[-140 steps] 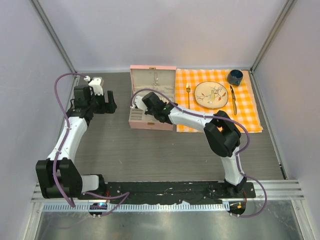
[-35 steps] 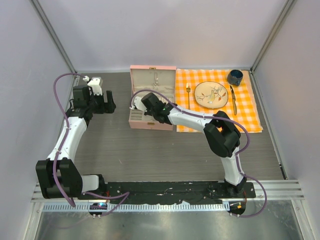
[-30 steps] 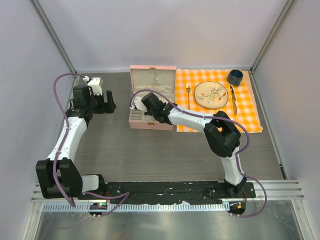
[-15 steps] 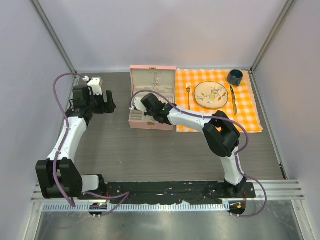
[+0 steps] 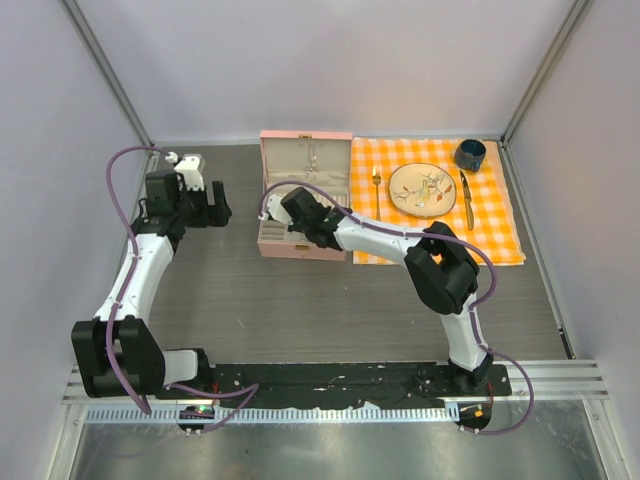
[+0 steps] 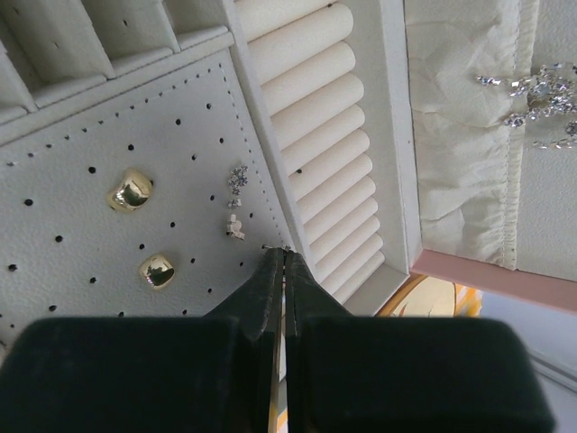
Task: Organize the mixed jewelry
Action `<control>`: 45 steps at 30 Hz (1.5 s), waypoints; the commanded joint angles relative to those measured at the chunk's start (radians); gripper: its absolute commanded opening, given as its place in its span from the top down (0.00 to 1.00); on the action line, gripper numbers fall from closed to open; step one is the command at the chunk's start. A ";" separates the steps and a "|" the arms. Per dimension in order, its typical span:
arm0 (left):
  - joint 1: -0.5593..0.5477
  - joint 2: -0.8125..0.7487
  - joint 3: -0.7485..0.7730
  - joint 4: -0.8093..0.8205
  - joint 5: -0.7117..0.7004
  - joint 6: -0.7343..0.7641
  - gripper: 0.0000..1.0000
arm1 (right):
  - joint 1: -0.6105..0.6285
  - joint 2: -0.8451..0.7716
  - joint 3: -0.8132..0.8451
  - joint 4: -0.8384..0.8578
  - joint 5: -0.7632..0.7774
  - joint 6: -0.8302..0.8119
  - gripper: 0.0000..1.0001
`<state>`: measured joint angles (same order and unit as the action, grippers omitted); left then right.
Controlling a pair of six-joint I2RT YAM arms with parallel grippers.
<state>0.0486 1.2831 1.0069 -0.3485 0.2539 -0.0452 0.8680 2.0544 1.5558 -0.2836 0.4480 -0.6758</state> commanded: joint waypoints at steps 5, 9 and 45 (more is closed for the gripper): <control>0.013 -0.037 0.007 0.025 0.013 -0.004 0.12 | 0.026 0.010 0.021 0.012 0.006 0.010 0.96; 0.011 -0.039 0.006 0.025 0.016 -0.007 0.12 | 0.029 0.006 0.023 0.009 0.009 0.015 0.89; 0.016 -0.038 0.041 0.013 0.001 0.008 0.12 | 0.058 -0.103 0.026 -0.031 0.073 0.048 0.69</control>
<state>0.0593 1.2648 1.0077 -0.3515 0.2535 -0.0444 0.9188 2.0365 1.5562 -0.3180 0.4961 -0.6445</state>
